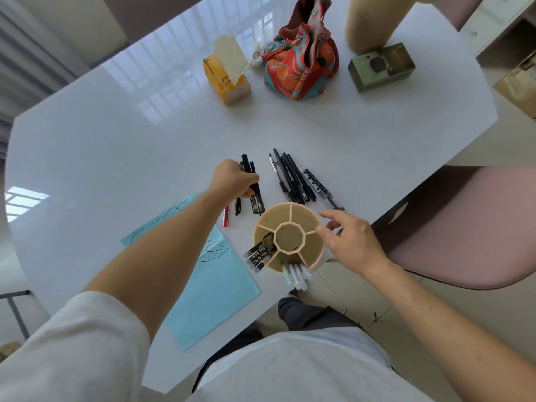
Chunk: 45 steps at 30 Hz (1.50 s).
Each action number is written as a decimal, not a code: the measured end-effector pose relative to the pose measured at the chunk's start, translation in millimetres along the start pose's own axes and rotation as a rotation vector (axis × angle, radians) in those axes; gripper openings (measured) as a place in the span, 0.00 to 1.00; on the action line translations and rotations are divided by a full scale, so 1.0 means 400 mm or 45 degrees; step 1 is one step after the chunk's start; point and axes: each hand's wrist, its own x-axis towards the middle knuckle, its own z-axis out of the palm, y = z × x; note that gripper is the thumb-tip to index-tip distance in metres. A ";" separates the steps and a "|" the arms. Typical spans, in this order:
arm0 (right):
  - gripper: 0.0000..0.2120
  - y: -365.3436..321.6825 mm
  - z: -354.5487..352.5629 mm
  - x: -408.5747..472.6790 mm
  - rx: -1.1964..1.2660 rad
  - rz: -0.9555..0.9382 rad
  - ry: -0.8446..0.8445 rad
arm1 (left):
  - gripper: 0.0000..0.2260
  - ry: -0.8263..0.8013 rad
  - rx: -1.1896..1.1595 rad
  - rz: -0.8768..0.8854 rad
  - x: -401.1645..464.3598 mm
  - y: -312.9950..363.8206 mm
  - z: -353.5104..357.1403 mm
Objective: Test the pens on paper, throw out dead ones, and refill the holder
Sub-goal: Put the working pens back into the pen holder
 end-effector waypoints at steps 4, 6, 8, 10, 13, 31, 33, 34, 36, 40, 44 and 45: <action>0.13 0.000 0.016 -0.010 0.087 0.038 -0.024 | 0.06 0.057 -0.300 0.057 -0.062 -0.008 -0.060; 0.11 -0.006 0.020 -0.001 0.110 0.034 -0.007 | 0.07 0.033 -0.454 0.137 -0.099 -0.004 -0.082; 0.11 -0.012 0.020 0.015 0.082 -0.004 0.022 | 0.07 -0.006 -0.566 0.233 -0.138 0.002 -0.089; 0.11 -0.018 0.019 0.032 0.045 -0.033 0.034 | 0.06 -0.027 -0.585 0.318 -0.176 0.009 -0.080; 0.10 -0.019 0.019 0.054 0.031 -0.043 0.008 | 0.04 -0.010 -0.512 0.444 -0.220 0.022 -0.068; 0.10 -0.004 0.032 0.075 -0.008 -0.114 0.005 | 0.09 0.031 -0.188 0.349 -0.301 -0.076 0.023; 0.10 -0.006 0.035 0.079 -0.006 -0.121 0.016 | 0.16 -0.010 -0.184 0.339 -0.310 -0.091 0.007; 0.09 -0.007 0.036 0.082 -0.003 -0.124 0.023 | 0.19 -0.019 -0.231 0.342 -0.312 -0.101 -0.006; 0.09 -0.012 0.037 0.089 -0.007 -0.129 0.030 | 0.21 0.002 -0.437 0.320 -0.307 -0.127 -0.037; 0.08 -0.027 0.038 0.102 -0.020 -0.147 0.030 | 0.17 0.287 -0.445 0.218 -0.246 -0.171 -0.085; 0.09 -0.027 0.042 0.107 -0.007 -0.134 0.036 | 0.09 0.389 0.093 0.069 -0.144 -0.200 -0.084; 0.10 -0.021 0.040 0.104 0.008 -0.117 0.035 | 0.10 0.360 0.147 0.047 -0.123 -0.202 -0.075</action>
